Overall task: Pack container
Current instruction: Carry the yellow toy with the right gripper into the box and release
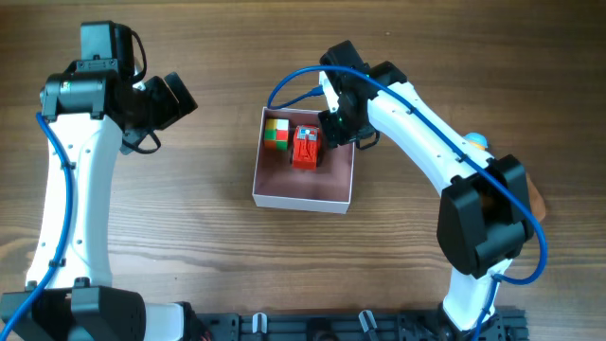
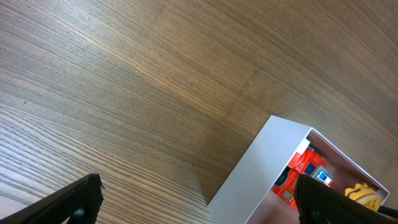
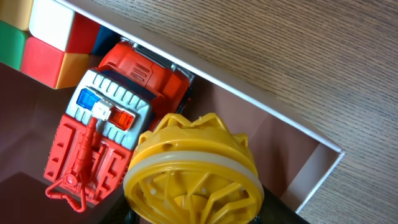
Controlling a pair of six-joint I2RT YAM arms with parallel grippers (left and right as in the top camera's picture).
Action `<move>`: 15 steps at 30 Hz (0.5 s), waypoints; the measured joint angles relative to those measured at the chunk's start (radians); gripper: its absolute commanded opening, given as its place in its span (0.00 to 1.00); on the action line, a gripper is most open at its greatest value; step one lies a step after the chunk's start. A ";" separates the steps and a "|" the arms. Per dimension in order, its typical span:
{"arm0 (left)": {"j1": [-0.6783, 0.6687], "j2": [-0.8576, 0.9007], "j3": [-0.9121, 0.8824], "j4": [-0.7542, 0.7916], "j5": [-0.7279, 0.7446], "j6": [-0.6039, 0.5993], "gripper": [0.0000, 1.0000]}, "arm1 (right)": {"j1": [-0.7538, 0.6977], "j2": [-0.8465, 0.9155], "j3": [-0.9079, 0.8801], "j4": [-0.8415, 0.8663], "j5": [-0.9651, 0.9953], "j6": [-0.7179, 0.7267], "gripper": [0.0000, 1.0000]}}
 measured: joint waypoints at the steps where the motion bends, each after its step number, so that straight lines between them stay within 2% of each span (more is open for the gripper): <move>1: 0.000 0.000 0.000 0.000 0.000 0.000 1.00 | 0.000 0.000 0.000 -0.001 0.000 0.000 0.44; 9: 0.000 0.000 0.000 0.000 0.000 0.000 1.00 | 0.000 0.000 0.031 -0.090 0.000 -0.029 0.58; 13: 0.000 0.000 0.000 0.000 0.000 0.000 1.00 | 0.000 -0.002 0.068 -0.110 0.001 -0.044 0.72; 15: 0.000 0.000 0.000 0.000 0.000 0.000 1.00 | 0.000 -0.007 0.068 -0.112 0.003 -0.053 0.70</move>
